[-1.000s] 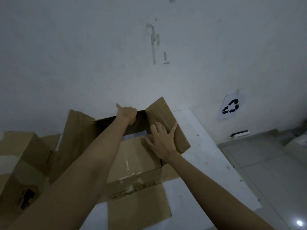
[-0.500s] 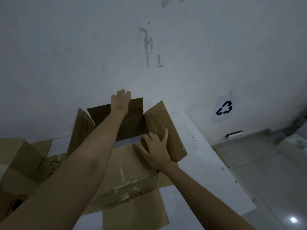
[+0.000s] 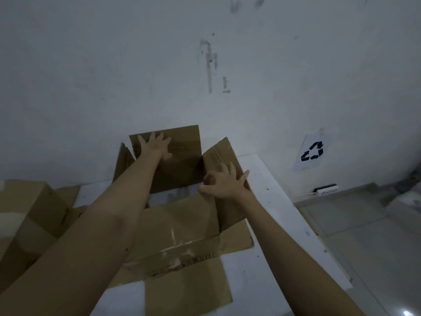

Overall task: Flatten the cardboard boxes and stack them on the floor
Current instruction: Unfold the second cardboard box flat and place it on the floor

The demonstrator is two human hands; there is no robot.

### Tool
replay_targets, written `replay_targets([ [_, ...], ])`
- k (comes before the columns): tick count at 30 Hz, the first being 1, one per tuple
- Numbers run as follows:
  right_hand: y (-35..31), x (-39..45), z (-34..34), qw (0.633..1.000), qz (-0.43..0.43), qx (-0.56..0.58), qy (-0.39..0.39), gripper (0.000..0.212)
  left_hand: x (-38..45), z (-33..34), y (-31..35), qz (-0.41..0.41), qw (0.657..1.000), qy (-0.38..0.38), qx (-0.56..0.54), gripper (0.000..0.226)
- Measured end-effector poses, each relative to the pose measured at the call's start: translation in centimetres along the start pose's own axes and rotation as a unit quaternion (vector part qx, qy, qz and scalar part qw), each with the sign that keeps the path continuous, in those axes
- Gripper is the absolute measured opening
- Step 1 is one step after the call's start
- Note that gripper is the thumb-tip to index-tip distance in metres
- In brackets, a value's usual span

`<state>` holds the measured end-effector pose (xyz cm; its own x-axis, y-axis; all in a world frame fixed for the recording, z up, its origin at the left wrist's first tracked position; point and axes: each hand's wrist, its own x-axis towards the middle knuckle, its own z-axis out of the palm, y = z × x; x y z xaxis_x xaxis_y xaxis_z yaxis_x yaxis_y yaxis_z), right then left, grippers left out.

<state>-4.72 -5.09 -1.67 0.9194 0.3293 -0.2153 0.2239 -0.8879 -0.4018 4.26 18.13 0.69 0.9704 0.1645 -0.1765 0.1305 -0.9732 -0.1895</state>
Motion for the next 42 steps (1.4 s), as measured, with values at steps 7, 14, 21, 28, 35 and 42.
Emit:
replay_targets([
  [7, 1.1, -0.7, -2.1, 0.977, 0.192, 0.072, -0.057, 0.094, -3.1, 1.3, -2.6, -0.033, 0.999, -0.024, -0.022, 0.076],
  [14, -0.5, -2.6, -0.1, 0.991, 0.081, -0.039, 0.099, 0.054, -5.6, 2.4, -4.0, -0.070, 0.996, -0.026, -0.047, 0.077],
  [21, -4.7, -1.8, 0.3, 0.991, -0.033, -0.031, 0.125, 0.037, -6.7, 3.5, -6.0, -0.101, 0.992, -0.024, -0.078, 0.078],
  [28, -5.8, -1.1, 0.3, 0.992, -0.017, -0.023, 0.123, 0.042, -7.6, 4.7, -6.6, -0.121, 0.992, -0.011, -0.039, 0.083],
  [35, -6.2, 1.4, 0.7, 0.989, 0.013, 0.008, 0.145, 0.053, -8.7, 6.1, -4.4, -0.076, 0.990, -0.030, 0.118, 0.082],
  [42, -6.7, 2.6, 0.2, 0.989, 0.011, 0.013, 0.149, 0.041, -11.1, 4.7, -4.7, 0.004, 0.998, -0.058, -0.024, 0.064],
])
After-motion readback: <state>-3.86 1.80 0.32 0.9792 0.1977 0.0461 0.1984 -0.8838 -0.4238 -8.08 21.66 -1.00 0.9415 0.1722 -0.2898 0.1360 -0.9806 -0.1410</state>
